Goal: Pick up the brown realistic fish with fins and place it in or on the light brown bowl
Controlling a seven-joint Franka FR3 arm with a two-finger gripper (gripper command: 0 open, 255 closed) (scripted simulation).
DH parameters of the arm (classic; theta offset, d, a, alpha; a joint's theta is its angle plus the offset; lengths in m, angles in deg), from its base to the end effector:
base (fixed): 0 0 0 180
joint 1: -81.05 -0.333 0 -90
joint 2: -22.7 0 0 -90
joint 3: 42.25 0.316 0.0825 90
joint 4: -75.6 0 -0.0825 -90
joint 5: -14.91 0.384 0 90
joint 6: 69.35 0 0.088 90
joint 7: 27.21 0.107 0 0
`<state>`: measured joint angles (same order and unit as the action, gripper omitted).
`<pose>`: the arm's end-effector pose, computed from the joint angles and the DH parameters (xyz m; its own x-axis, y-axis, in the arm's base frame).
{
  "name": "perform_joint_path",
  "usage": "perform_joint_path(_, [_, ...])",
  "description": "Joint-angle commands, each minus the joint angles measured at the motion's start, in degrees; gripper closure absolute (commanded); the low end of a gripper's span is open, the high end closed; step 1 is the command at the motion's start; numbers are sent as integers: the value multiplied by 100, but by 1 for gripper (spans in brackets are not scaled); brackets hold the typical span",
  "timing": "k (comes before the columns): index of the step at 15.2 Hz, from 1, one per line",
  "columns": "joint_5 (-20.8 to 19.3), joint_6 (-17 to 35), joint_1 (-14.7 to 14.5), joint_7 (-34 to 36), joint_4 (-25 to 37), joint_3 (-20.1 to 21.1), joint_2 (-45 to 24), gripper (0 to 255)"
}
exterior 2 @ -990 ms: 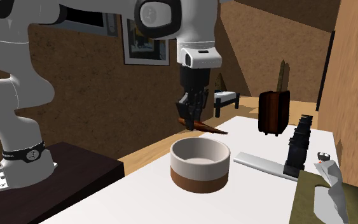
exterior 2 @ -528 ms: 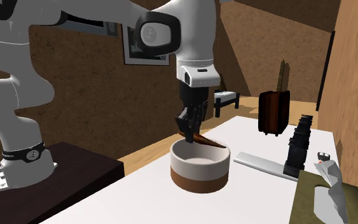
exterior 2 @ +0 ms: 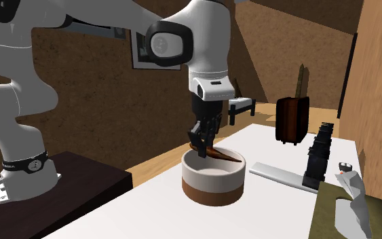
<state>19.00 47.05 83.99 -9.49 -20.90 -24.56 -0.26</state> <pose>0.6381 0.1514 0.3747 0.9908 -0.0976 -0.0938 -0.1117 -0.9809 -0.1595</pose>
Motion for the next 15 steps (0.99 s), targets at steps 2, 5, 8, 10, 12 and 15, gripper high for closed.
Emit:
perform_joint_path(2, [0, 1, 0, 0, 0, 0, 0, 255])
perform_joint_path(5, [0, 1, 0, 0, 0, 0, 0, 0])
perform_joint_path(8, [0, 1, 0, 0, 0, 0, 0, 0])
perform_joint_path(10, [21, -343, 38, -12, 234, 1, 109, 0])
perform_joint_path(12, [34, -659, 67, -18, 475, -1, 183, 0])
perform_joint_path(15, [34, -659, 67, -18, 475, -1, 183, 0])
